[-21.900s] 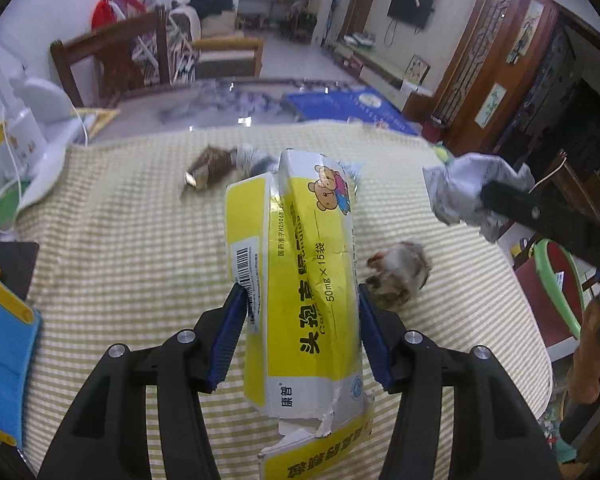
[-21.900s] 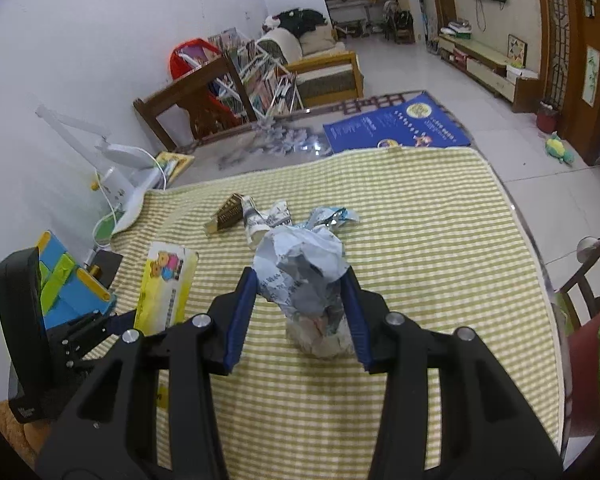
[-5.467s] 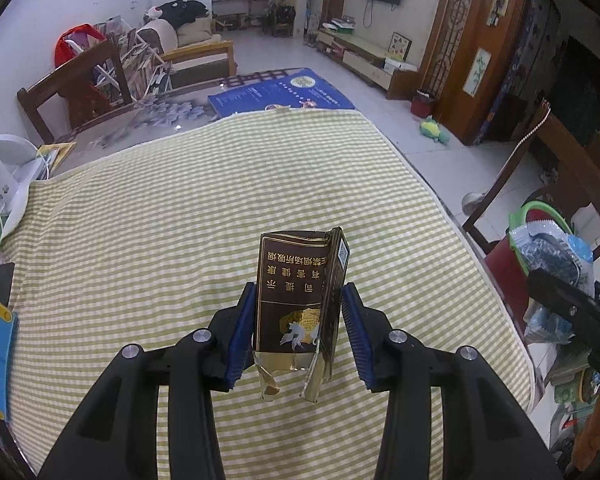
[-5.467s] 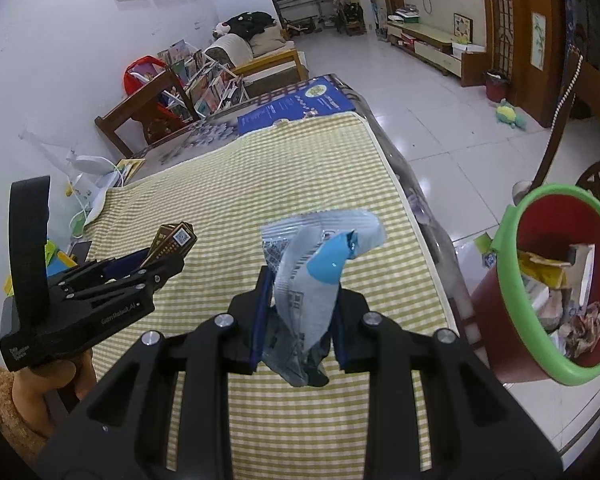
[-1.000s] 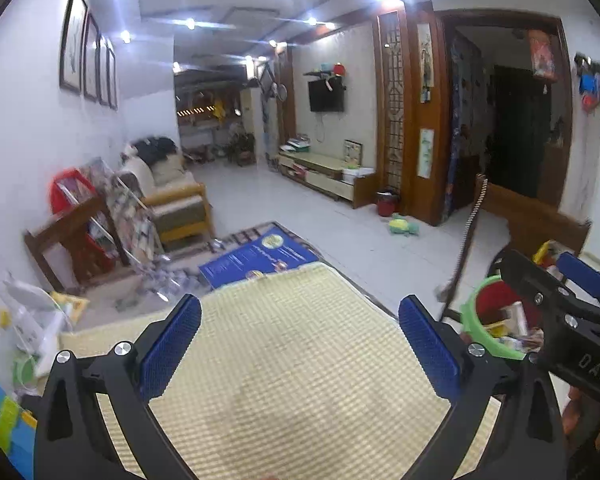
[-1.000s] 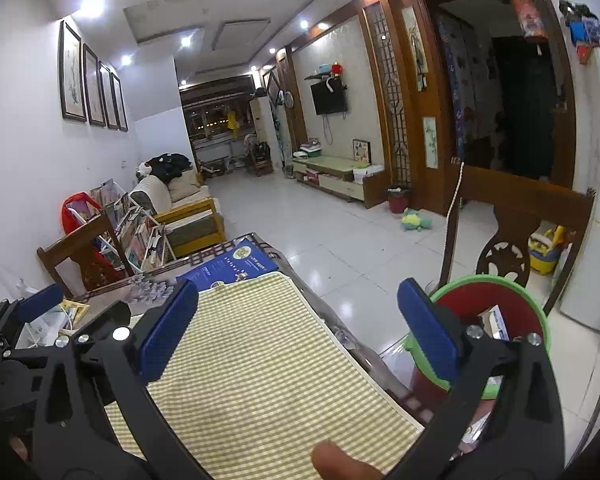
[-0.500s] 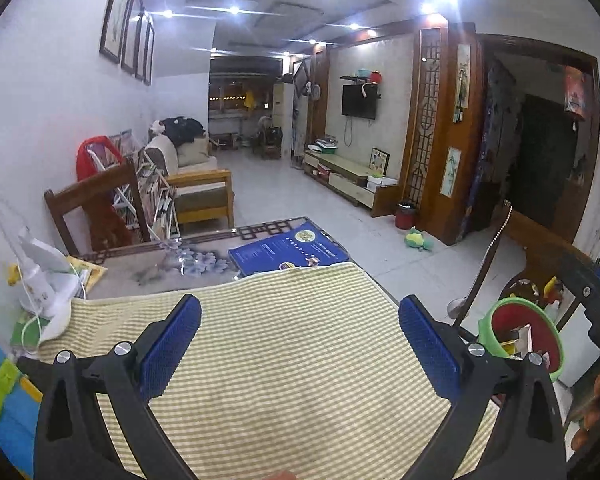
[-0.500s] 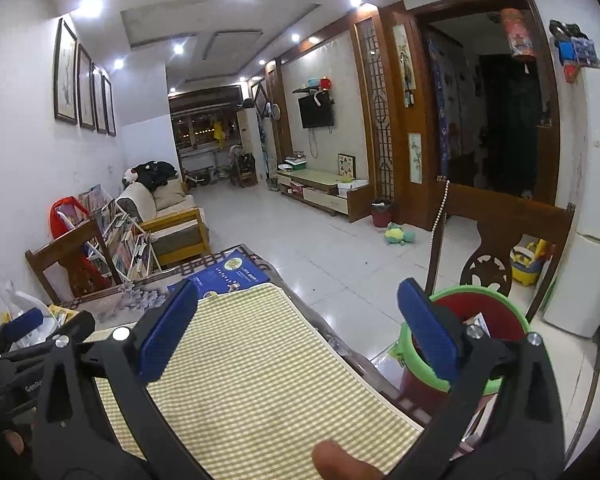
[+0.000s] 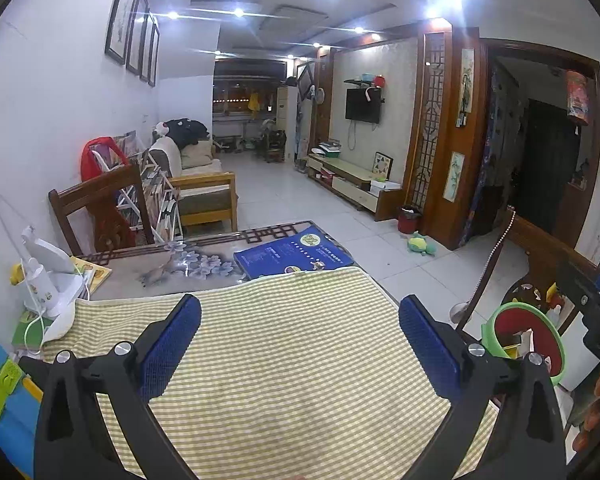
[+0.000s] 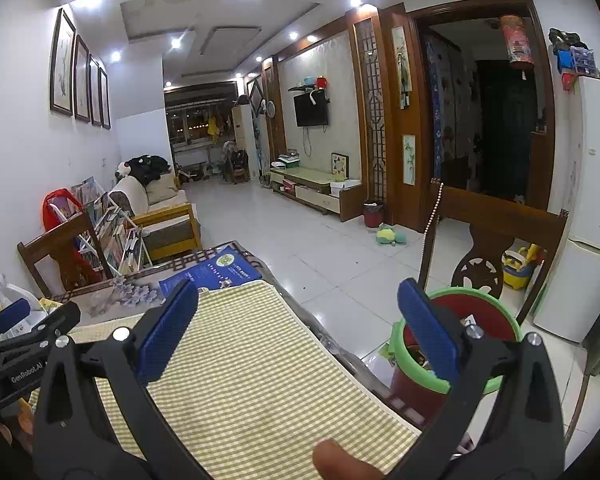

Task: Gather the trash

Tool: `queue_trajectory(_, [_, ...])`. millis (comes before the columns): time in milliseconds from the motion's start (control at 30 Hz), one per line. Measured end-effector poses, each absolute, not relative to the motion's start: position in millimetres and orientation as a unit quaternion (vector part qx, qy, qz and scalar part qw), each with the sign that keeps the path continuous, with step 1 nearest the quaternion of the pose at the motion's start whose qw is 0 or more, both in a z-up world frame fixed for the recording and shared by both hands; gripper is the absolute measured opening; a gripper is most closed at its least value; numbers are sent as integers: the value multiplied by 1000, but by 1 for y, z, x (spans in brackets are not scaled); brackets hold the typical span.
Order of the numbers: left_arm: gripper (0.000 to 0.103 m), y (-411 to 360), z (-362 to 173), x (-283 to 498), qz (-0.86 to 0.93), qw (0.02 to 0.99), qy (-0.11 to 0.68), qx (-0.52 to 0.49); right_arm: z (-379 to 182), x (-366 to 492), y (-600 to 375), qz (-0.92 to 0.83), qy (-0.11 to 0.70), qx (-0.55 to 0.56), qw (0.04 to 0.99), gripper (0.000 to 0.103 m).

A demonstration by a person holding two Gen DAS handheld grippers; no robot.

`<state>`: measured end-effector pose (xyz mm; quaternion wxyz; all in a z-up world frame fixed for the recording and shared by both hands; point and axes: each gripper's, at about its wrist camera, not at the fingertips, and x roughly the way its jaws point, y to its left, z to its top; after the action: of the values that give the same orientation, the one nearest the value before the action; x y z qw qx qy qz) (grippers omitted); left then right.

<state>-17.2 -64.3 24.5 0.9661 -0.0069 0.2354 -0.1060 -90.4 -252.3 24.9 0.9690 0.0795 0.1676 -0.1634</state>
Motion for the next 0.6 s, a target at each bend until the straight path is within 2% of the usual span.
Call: queue_trajectory(600, [95, -63, 20, -8, -91, 965, 246, -2, 17, -72, -252, -154, 187, 76, 967, 98])
